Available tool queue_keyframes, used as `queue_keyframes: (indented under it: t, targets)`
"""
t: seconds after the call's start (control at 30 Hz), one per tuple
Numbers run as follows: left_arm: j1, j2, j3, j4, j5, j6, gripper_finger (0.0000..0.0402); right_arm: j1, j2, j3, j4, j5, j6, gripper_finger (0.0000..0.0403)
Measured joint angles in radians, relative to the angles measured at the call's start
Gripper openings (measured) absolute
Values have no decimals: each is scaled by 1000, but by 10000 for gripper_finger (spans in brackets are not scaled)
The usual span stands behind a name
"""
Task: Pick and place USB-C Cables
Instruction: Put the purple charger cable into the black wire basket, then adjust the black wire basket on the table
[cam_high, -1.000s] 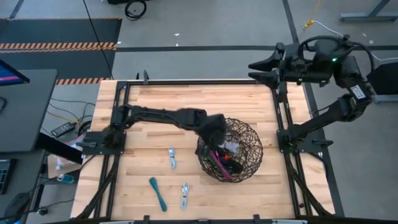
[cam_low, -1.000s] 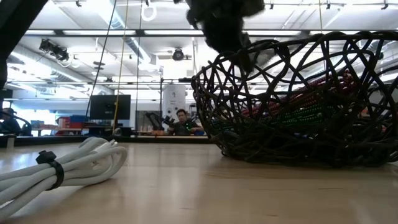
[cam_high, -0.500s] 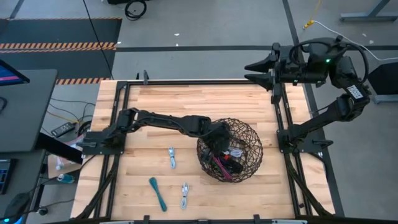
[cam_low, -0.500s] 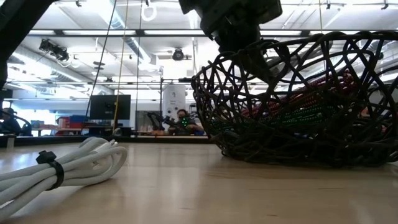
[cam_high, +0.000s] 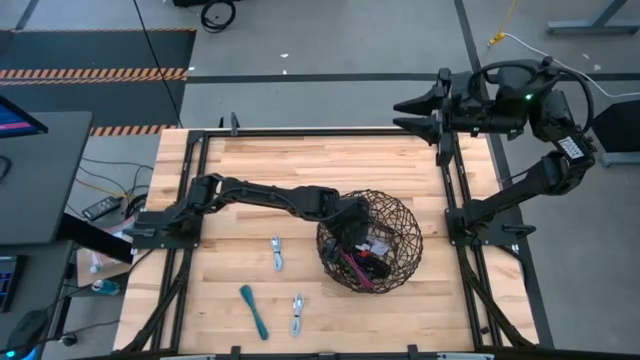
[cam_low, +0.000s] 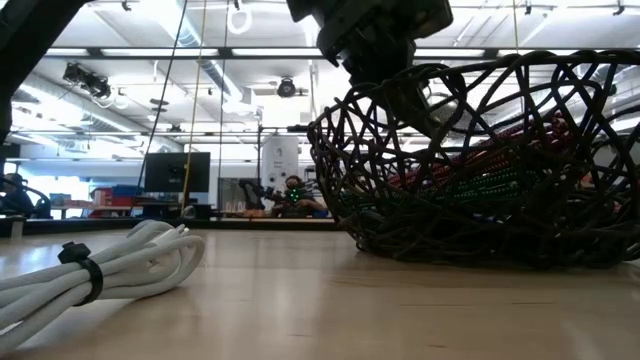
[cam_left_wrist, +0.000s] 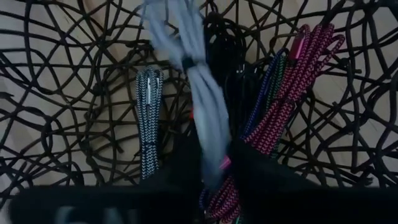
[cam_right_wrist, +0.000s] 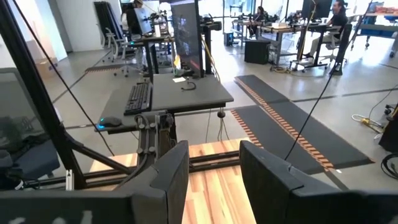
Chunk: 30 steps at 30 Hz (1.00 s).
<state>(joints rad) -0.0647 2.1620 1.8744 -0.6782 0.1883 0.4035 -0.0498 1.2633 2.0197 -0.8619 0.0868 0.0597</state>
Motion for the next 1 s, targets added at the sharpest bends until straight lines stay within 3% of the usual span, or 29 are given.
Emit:
queue_keyframes:
  t: [0.13, 0.3, 0.57, 0.73, 0.87, 1.0]
  targets:
    - [0, 0, 0, 6, -15, -5, 156, 0, 0, 0, -11, 0, -1, 148]
    - [12, -8, 0, -7, -138, -84, 187, 0, 0, 0, -44, -1, 1, 148]
    - [84, -117, 0, -188, -390, -227, 186, 1, -3, 0, -332, 26, 150, 149]
    - [148, -194, 0, -321, -479, -357, 181, 1, 18, -11, -555, 77, 279, 145]
    - [204, -247, 0, -419, -501, -421, 181, 2, 41, -92, -626, 76, 309, 111]
    - [255, -294, 0, -501, -518, -461, 181, 2, 56, -226, -611, 77, 296, 33]
